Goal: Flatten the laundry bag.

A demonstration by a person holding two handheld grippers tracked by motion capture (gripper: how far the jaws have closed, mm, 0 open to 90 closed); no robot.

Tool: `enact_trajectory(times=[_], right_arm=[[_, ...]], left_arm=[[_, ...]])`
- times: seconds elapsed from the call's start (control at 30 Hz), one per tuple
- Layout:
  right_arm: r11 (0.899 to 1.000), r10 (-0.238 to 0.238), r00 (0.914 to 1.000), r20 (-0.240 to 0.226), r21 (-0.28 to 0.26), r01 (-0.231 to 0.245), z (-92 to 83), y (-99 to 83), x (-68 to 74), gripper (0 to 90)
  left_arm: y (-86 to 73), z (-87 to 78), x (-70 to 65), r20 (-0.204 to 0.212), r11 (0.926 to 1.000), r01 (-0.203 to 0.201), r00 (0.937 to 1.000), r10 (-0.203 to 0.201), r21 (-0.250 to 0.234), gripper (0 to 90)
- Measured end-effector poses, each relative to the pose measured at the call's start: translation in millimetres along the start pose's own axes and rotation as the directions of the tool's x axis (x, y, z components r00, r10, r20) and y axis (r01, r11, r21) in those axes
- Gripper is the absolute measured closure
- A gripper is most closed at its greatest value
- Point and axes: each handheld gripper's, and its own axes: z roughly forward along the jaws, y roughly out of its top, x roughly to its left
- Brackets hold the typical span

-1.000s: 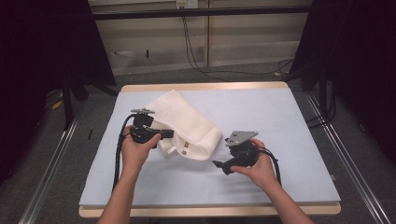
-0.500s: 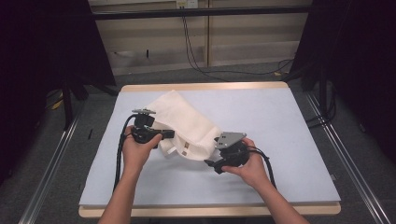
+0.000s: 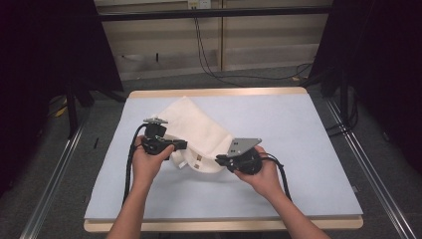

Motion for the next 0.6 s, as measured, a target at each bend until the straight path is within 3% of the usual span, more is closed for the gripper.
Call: enact_trajectory(times=[0.07,0.2,0.33,0.47,0.57,0.6], right_arm=[[0.997,0.071,0.9974,0.009,-0.033,-0.071,-7.7,1.1,-6.4,85.8],[0.992,0.121,0.9926,0.01,-0.049,-0.12,-12.6,0.3,-13.2,86.1],[0.982,0.173,0.9844,0.029,-0.077,-0.171,-19.0,-0.4,-20.6,86.9],[0.979,0.193,0.9805,0.035,-0.075,-0.19,-21.3,-1.4,-23.6,87.2],[0.977,0.202,0.9785,0.042,-0.075,-0.198,-22.2,-1.9,-25.2,87.2],[0.976,0.205,0.978,0.038,-0.082,-0.201,-22.5,-2.1,-26.7,87.2]], left_arm=[[-2.5,-1.4,2.4,-0.012,1.0,-0.002,0.9999,0.002,0.004,70.2],[-4.9,-3.5,4.1,-0.032,0.9998,-0.018,0.9993,0.019,0.006,64.0],[-10.0,-7.1,8.2,-0.039,1.0,-0.006,0.9992,0.006,0.0,55.8],[-13.0,-10.0,12.1,-0.043,0.9999,-0.006,0.999,0.006,0.008,54.6],[-15.0,-11.5,15.6,-0.081,0.9998,-0.014,0.9966,0.015,0.013,52.7],[-17.0,-11.4,18.3,-0.112,0.9996,-0.022,0.9934,0.023,0.018,50.8]])
